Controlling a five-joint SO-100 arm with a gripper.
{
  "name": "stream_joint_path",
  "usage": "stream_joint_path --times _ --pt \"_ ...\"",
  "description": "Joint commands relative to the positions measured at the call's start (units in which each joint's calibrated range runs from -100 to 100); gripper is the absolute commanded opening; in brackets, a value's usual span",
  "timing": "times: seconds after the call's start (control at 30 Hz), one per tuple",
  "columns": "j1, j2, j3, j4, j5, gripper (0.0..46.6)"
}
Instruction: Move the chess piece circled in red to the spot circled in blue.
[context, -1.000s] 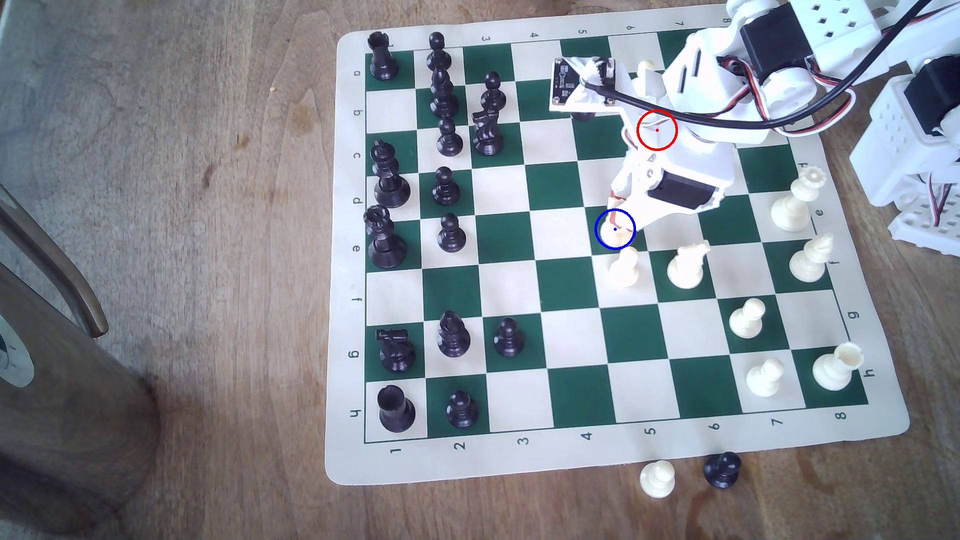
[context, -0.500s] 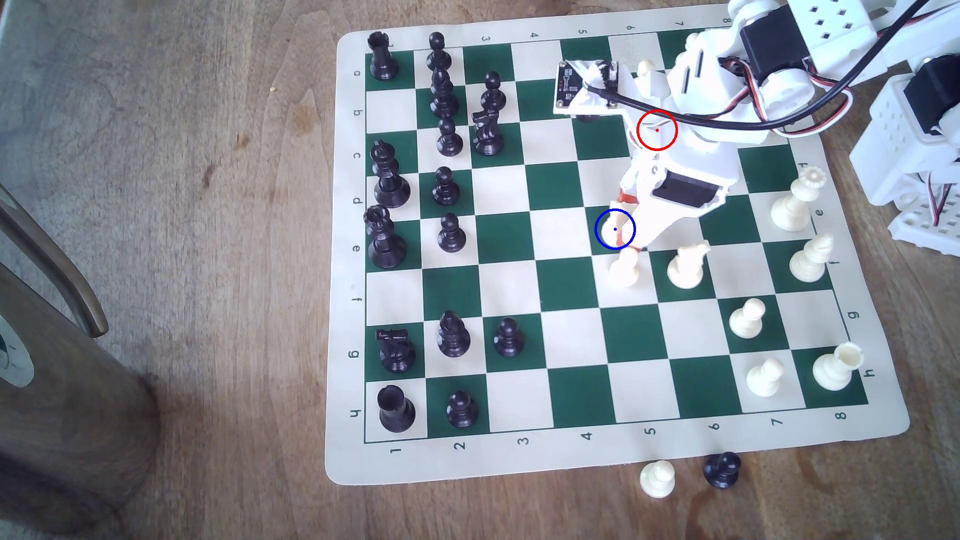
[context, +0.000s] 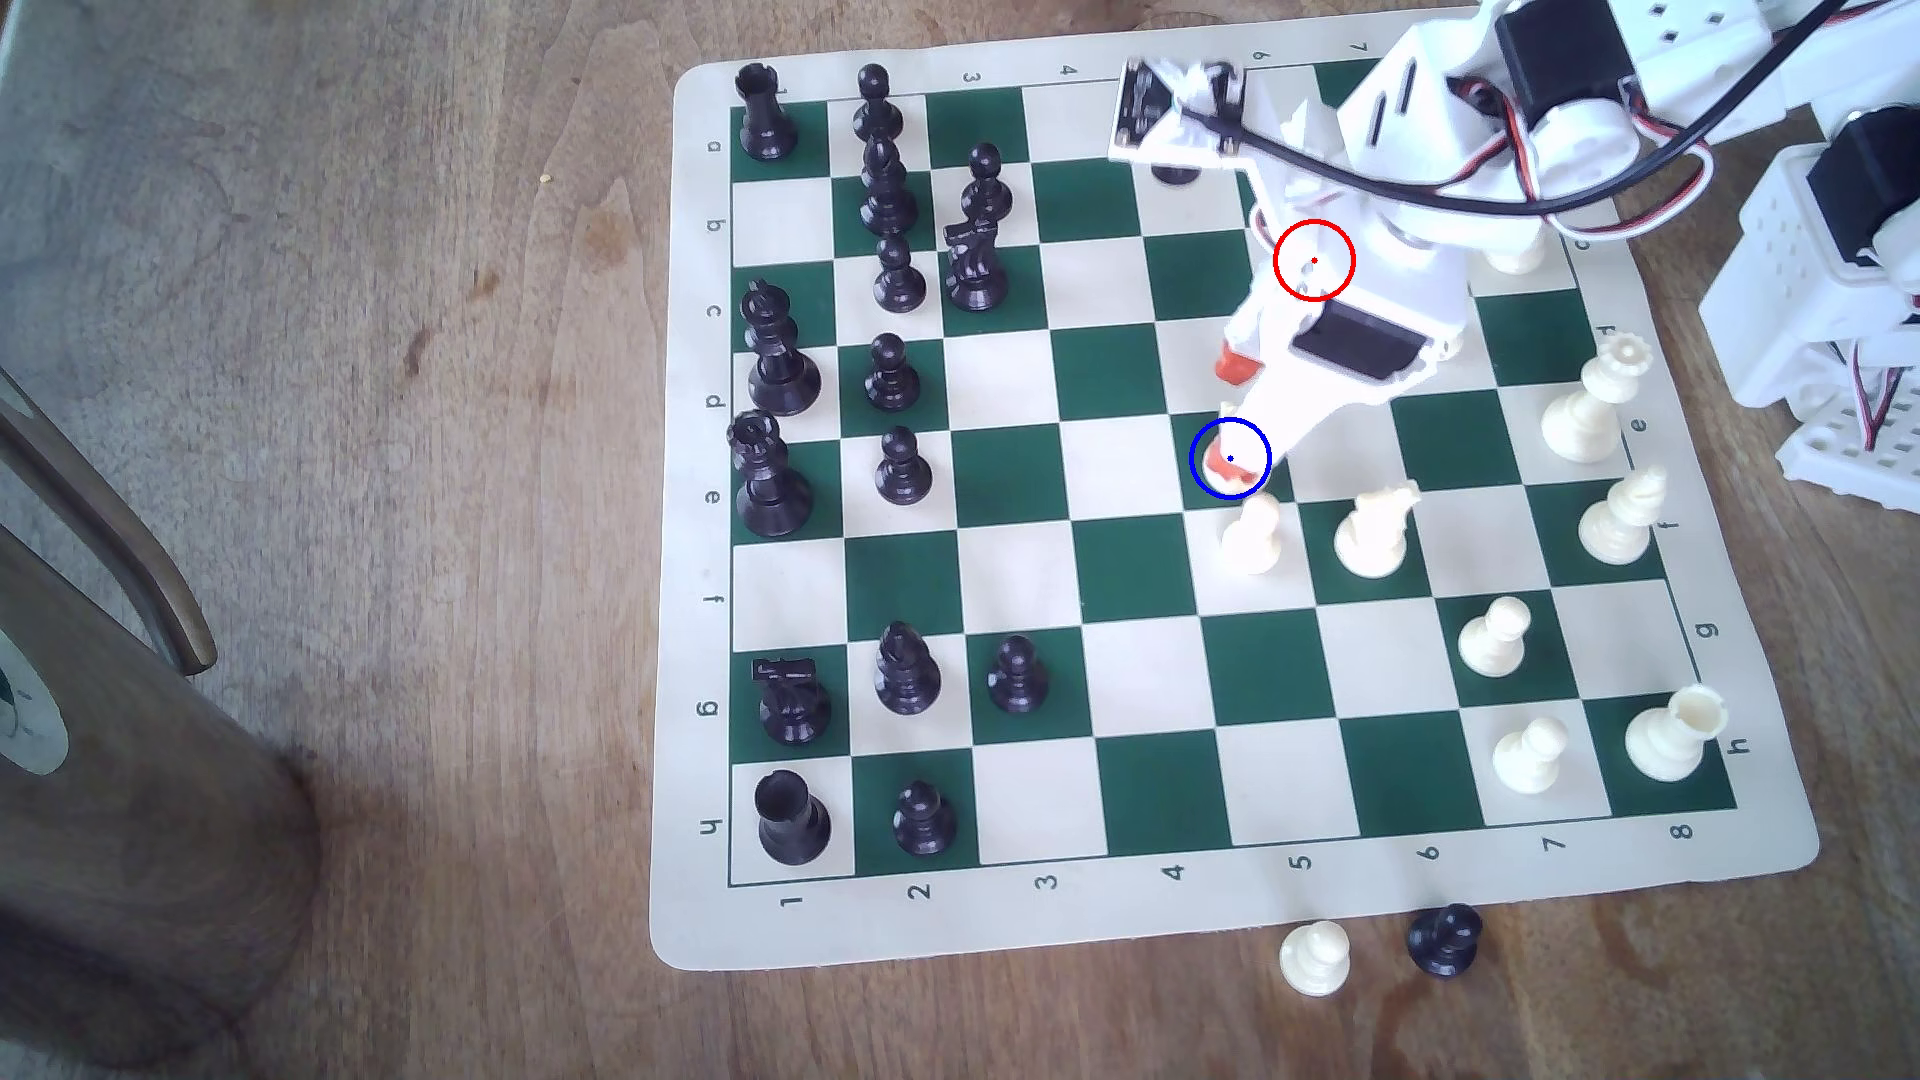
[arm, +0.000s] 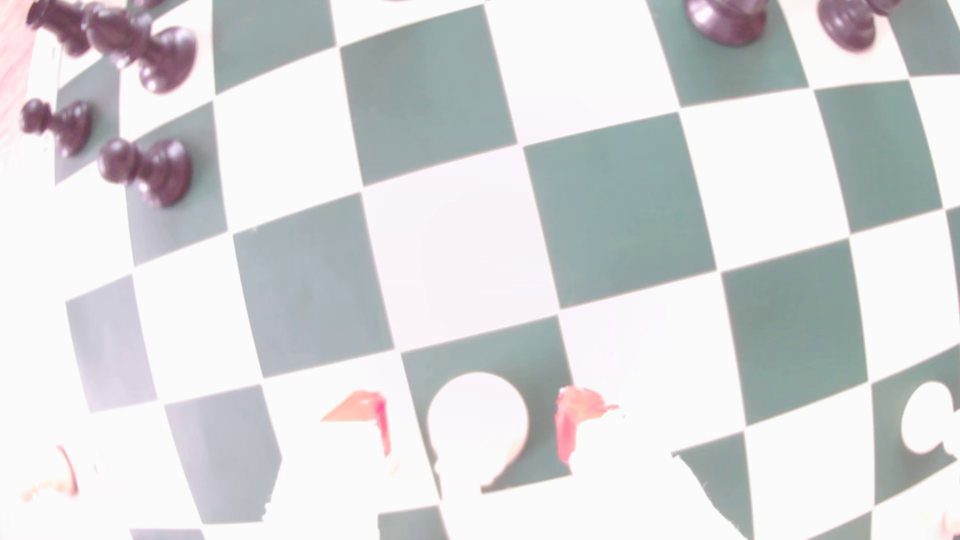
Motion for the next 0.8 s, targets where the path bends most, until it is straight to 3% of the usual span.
stream_joint_path --times 0.0,0.13,0.37,0.63,0.7,0.77 --pt "1.65 -6.28 -6.14 -0.77 0.00 18.5" --pt "3.06 -12.39 -5.86 -0.52 0.20 19.7" --pt "9.79 -38.96 -4.32 6.77 4.49 22.0" --pt "6.74 -59.08 10.82 3.08 5.08 25.5" --pt "6.58 -62.64 15.71 -2.08 5.23 23.5" --pt "6.11 -63.75 17.16 -2.57 6.98 19.9"
